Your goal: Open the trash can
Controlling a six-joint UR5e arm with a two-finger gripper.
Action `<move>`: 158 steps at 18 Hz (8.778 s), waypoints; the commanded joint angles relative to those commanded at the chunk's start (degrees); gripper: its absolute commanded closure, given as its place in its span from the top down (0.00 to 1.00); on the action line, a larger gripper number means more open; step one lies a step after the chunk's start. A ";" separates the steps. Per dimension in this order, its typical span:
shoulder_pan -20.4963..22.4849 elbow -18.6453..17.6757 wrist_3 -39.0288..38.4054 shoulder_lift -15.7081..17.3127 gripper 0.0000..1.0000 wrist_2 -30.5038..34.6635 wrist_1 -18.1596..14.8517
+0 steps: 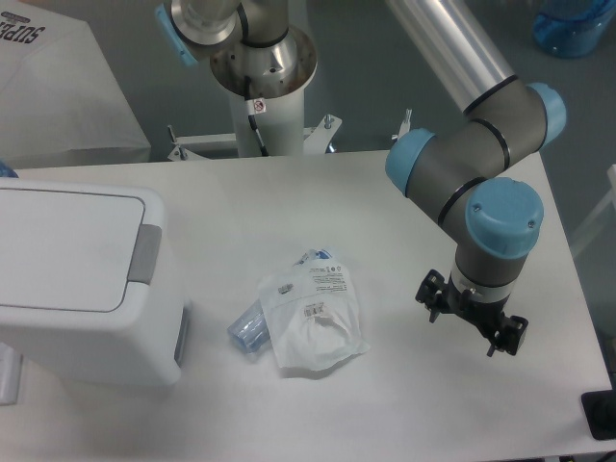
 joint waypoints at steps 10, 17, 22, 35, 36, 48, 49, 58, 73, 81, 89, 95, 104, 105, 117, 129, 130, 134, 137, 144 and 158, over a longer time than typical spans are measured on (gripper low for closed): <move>0.09 -0.09 -0.18 0.09 1.00 -0.09 0.18; -0.70 -0.97 -2.63 0.70 1.00 -0.79 0.26; -3.24 -1.05 -11.49 1.23 1.00 -2.54 0.26; -5.62 -5.01 -24.34 5.27 1.00 -15.54 2.46; -5.71 -5.01 -25.48 5.80 1.00 -16.95 2.46; -9.14 -9.93 -34.17 16.43 1.00 -28.46 2.55; -9.14 -9.93 -35.23 16.70 1.00 -29.61 2.55; -8.97 -10.81 -36.74 18.36 1.00 -37.97 2.46; -9.67 -14.58 -43.51 25.83 1.00 -39.55 2.55; -12.83 -21.97 -43.24 28.04 1.00 -39.20 9.31; -13.27 -21.88 -42.89 26.10 1.00 -38.94 10.46; -13.54 -21.80 -42.89 25.58 1.00 -38.85 10.46; -13.98 -22.06 -42.98 25.31 1.00 -38.85 11.16; -13.98 -22.06 -42.98 25.31 1.00 -38.85 11.16; -14.06 -22.24 -43.07 25.22 1.00 -38.85 11.16; -12.49 -17.76 -42.71 24.70 1.00 -38.85 11.34; -12.22 -16.97 -42.63 24.09 1.00 -38.85 11.42; -9.15 -14.86 -40.08 21.02 1.00 -38.50 11.43; -4.94 -13.10 -38.16 16.10 1.00 -32.28 11.69; -0.88 -6.42 -26.21 6.43 1.00 -21.38 11.51; -1.05 -5.36 -0.88 3.43 1.00 -3.26 8.26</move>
